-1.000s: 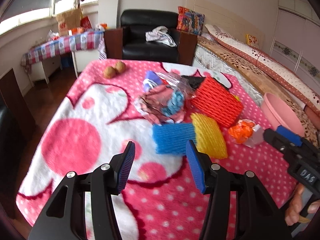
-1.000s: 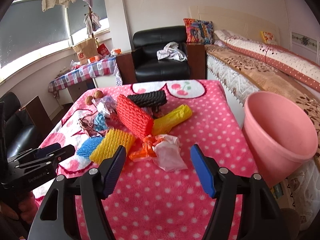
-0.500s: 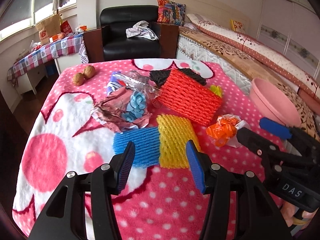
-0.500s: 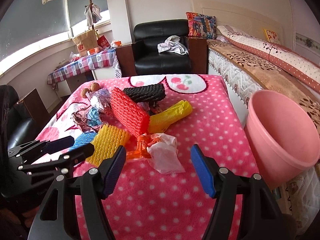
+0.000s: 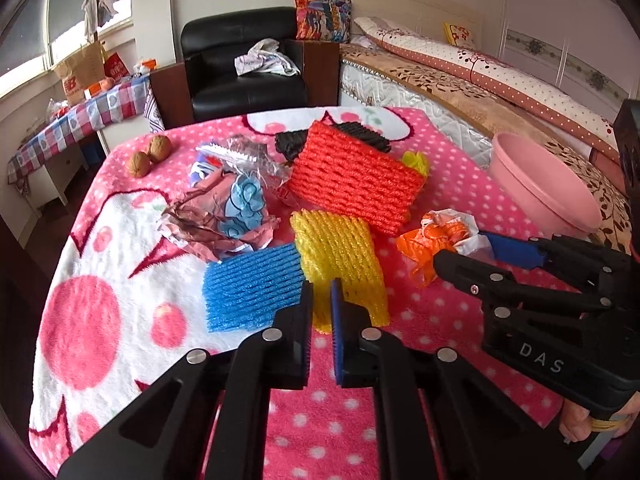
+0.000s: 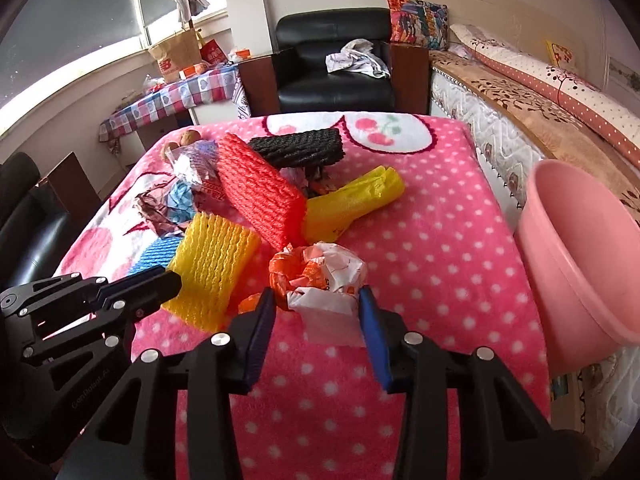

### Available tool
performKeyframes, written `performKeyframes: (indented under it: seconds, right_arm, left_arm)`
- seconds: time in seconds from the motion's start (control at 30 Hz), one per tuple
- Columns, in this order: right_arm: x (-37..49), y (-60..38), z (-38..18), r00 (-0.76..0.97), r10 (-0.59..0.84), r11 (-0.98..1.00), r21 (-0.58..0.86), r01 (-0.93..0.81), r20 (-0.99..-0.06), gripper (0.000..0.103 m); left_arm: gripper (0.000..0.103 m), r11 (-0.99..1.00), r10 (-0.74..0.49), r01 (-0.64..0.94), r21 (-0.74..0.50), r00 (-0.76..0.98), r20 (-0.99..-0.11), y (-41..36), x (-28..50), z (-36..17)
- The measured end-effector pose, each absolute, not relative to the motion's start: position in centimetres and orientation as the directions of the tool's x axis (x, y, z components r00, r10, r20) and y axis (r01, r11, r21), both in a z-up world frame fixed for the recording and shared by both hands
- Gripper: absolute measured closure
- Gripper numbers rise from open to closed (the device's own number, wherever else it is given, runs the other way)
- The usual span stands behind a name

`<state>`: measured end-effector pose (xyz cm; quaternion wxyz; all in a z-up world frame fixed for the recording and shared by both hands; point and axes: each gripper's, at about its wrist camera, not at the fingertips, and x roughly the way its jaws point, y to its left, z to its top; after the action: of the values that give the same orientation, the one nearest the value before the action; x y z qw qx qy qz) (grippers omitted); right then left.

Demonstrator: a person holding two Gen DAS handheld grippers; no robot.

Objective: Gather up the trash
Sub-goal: 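Grasp the orange-and-white plastic bag with the right tool while the left tool grasps the yellow mesh sleeve, then carry both items over the pink bucket and open both tools to drop them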

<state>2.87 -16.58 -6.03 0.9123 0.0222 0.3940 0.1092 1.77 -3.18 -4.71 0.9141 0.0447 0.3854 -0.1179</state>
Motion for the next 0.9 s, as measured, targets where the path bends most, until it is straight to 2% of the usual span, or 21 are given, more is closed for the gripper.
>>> performKeyframes:
  seconds: [0.47,0.9]
  right_arm:
    - [-0.4,-19.2,-2.8,0.746,0.226,0.974,0.163,-0.158,-0.626,0.063]
    - [-1.7,-26.8,0.3,0.824,0.103,0.985,0.17,-0.009,-0.557,0.063]
  left_arm:
    - [0.096,0.969,-0.171,0.245,0.038,0.77,-0.615,-4.7,0.1,-0.7]
    - [0.096,0.926,-0.291,0.373,0.049,0.792,-0.536,-11.8,0.8,2.9]
